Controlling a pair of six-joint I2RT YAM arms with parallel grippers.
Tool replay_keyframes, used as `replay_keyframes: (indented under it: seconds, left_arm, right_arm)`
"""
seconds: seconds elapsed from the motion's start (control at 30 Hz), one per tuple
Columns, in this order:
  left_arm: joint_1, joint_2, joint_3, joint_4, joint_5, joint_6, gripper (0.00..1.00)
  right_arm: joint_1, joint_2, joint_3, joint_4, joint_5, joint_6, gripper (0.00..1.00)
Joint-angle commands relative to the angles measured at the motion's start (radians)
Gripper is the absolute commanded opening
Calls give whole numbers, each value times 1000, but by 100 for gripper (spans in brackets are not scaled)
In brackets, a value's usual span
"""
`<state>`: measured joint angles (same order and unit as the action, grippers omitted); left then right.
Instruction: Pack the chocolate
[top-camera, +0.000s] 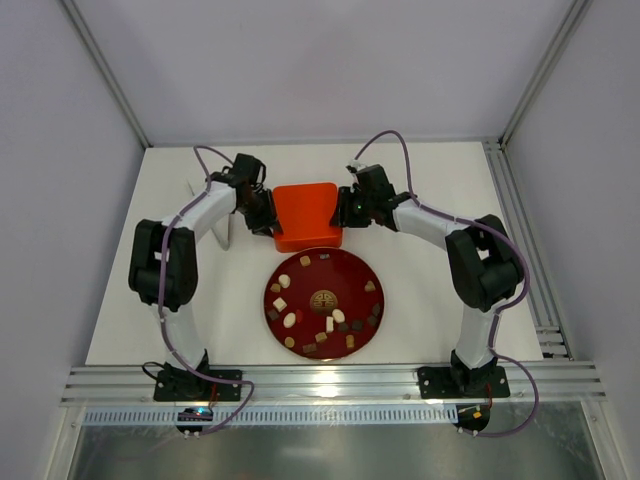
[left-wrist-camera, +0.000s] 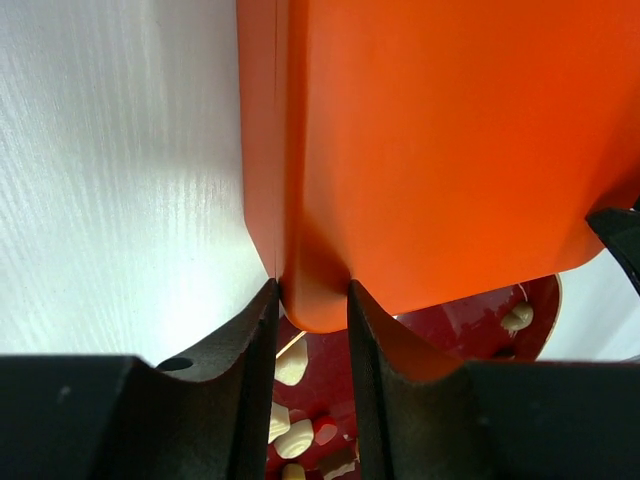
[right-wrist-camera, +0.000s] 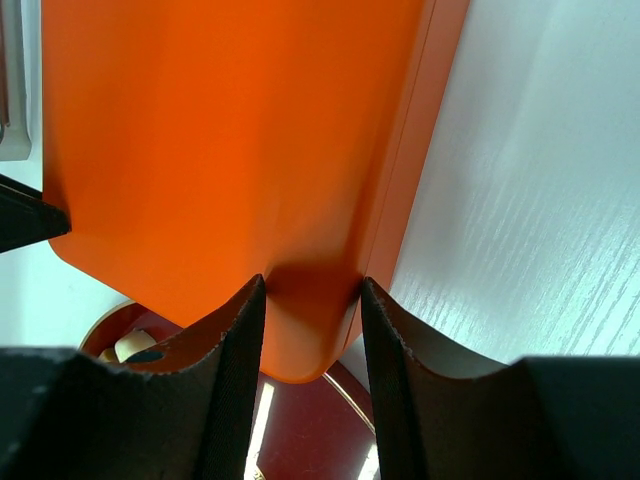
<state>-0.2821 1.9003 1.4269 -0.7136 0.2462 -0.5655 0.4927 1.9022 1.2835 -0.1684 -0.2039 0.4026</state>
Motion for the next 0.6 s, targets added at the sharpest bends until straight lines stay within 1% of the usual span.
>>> replay_keyframes:
  seconds: [0.0, 0.13, 0.2, 0.37, 0.57]
  left_arm:
    - [-43, 147, -74, -167, -216, 78, 28]
    - [-43, 161, -74, -165, -226, 72, 31]
    - [-43, 163, -72, -165, -232, 69, 32]
    - [-43, 169, -65, -164, -231, 61, 33]
    - [-43, 171, -60, -161, -223, 52, 33]
  right_arm:
    - [1, 75, -61, -224, 67, -47, 43]
    - [3, 80, -81, -224, 84, -47, 43]
    - [1, 75, -108, -218, 93, -45, 40]
    - [0, -8, -206, -192, 104, -31, 39]
    - [0, -84, -283, -169, 113, -19, 39]
